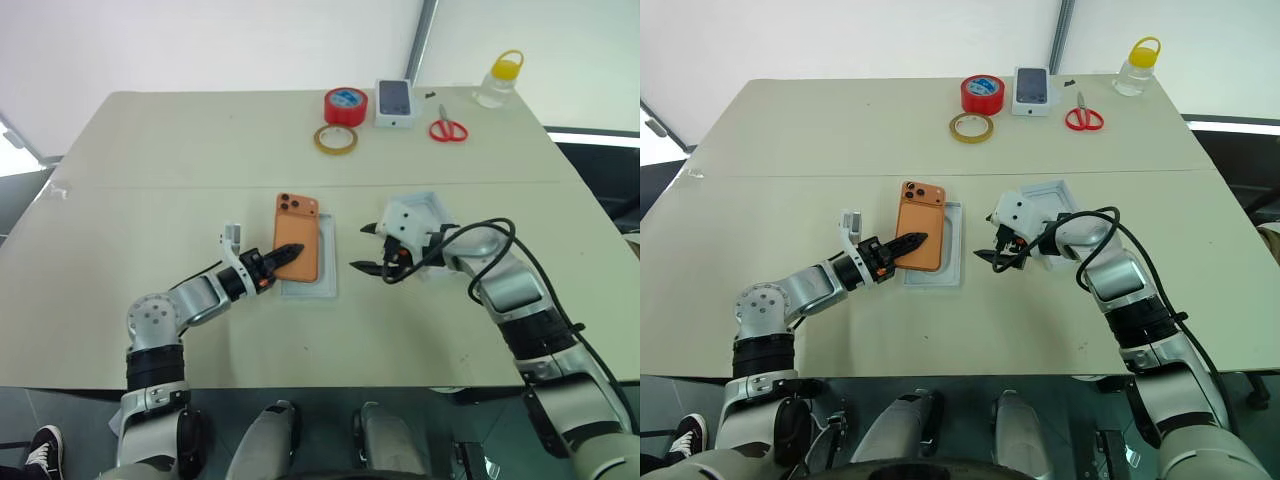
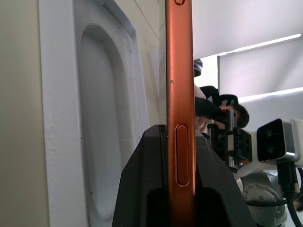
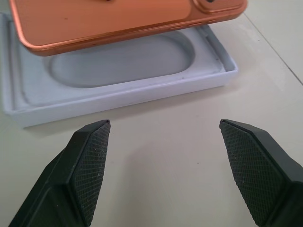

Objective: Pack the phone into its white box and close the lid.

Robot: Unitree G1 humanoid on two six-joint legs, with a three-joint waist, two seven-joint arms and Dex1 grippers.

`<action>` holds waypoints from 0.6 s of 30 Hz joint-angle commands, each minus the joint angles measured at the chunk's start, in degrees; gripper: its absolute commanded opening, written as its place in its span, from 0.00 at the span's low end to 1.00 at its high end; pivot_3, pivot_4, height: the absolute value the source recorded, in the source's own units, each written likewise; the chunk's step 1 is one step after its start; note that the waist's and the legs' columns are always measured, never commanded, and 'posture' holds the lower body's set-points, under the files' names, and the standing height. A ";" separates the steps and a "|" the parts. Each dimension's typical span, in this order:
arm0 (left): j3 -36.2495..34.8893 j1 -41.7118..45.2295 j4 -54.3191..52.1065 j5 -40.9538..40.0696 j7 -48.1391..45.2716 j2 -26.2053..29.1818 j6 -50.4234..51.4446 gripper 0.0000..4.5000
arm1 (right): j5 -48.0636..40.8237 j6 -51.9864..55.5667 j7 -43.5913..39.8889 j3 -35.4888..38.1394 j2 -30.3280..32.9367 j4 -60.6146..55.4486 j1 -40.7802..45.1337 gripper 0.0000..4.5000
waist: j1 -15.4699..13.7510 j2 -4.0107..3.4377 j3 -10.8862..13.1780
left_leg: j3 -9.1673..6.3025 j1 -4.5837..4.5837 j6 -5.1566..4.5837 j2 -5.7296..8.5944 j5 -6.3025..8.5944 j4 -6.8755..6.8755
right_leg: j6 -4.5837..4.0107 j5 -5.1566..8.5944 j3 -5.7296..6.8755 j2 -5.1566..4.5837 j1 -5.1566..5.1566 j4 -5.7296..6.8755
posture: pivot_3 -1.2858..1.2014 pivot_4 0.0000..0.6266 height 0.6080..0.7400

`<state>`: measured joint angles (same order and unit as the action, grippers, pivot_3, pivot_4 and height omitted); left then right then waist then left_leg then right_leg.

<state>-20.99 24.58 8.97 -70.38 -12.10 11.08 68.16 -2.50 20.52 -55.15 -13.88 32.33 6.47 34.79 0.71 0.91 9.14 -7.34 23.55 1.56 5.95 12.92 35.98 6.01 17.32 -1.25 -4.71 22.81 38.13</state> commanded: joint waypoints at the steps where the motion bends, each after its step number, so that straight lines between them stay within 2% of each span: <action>1: 0.47 1.43 -0.57 0.39 -1.72 0.36 -0.53 0.40 | 0.01 -1.72 0.85 1.27 -0.26 -0.28 1.51 0.88 | 0.01 0.00 0.00 | 0.00 0.00 0.00 0.00 0.00 0.00 | 0.00 0.00 0.00 0.00 0.00 0.00 | 0.52 0.24 1.00; 6: 1.71 1.62 -1.50 1.01 -2.47 0.80 1.41 0.96 | 0.01 -1.67 1.24 0.67 -0.81 -0.69 1.58 0.88 | 0.01 -0.02 -0.01 | -0.01 -0.03 0.00 0.00 0.00 0.01 | 0.00 0.00 0.02 0.00 -0.06 0.00 | 0.52 0.24 1.00; 10: 2.00 1.45 -2.55 1.16 -3.53 1.99 2.08 0.96 | 0.41 -2.15 1.60 0.43 -1.14 -0.25 1.88 0.88 | 0.14 -0.02 -0.01 | -0.01 -0.05 0.00 0.00 0.00 -0.01 | 0.00 0.00 0.01 0.01 -0.05 0.01 | 0.52 0.24 1.00; 14: 4.25 0.57 -5.19 3.23 -5.96 5.35 2.58 0.96 | 0.43 -2.28 1.65 0.51 -1.26 0.04 2.09 0.88 | 0.21 -0.02 -0.01 | -0.01 -0.05 0.00 -0.01 0.00 -0.02 | 0.00 0.00 0.00 0.01 -0.04 0.01 | 0.52 0.24 1.00; 18: 2.79 0.88 -5.93 2.28 -6.96 8.74 3.67 0.96 | 0.70 -2.78 1.76 0.43 -1.64 0.73 2.49 0.88 | 0.21 -0.02 -0.01 | -0.02 -0.05 0.00 -0.01 0.00 -0.02 | 0.00 0.00 0.00 0.02 -0.04 0.01 | 0.52 0.24 1.00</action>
<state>-17.35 25.44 5.40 -67.88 -17.87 18.61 71.13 -1.78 19.08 -53.71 -14.08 31.05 7.66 35.59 0.92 0.89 9.13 -7.35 23.50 1.56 5.94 12.92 35.95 6.01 17.33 -1.25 -4.70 22.78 38.14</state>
